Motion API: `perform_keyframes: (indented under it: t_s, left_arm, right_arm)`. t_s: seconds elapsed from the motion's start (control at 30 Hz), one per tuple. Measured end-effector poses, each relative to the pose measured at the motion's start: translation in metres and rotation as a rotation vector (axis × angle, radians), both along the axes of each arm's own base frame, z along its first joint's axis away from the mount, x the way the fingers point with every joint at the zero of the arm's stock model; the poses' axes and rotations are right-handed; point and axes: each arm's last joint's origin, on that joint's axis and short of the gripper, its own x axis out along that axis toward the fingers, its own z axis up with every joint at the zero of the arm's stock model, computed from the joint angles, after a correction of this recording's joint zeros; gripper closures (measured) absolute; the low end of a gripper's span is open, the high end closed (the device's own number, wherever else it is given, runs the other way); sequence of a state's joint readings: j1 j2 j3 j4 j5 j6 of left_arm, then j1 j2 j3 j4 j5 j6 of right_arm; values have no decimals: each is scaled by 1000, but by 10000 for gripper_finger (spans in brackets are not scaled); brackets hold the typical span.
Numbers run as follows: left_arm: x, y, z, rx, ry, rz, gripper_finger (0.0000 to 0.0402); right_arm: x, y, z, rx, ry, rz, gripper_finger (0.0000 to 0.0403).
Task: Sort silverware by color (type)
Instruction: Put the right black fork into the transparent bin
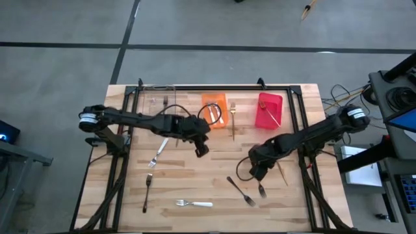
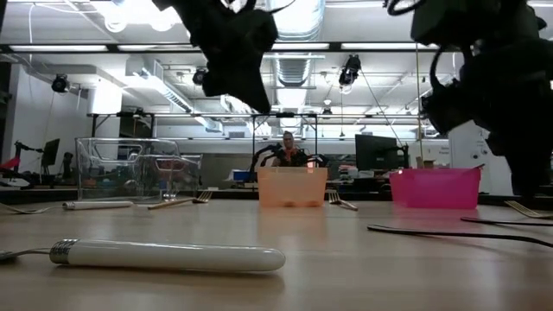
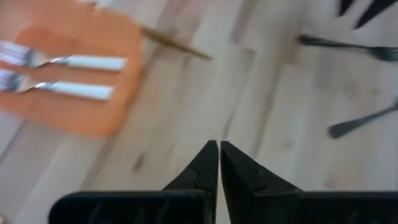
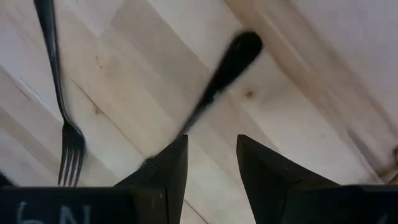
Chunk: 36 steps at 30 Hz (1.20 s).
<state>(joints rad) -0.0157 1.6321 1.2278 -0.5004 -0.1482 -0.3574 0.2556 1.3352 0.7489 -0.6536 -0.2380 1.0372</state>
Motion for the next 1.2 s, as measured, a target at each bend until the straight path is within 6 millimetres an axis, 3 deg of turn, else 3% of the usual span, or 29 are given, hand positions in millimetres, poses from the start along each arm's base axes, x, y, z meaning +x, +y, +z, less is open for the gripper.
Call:
perform_keyframes:
  t_s: [0.3, 0.6, 0.97, 1.2]
  left_arm:
    - [1, -52, 5, 11, -82, -73, 402]
    - [-8, -93, 6, 76, -107, -121, 402]
    - [-8, -97, 7, 114, -116, -162, 402]
    - [-7, -96, 6, 120, -119, -166, 402]
  right_arm:
    - [29, 22, 11, -113, 63, 96, 287]
    - [37, 50, -9, -147, 160, 127, 321]
    - [42, 53, -33, -178, 243, 146, 323]
    - [45, 53, -49, -275, 213, 277, 324]
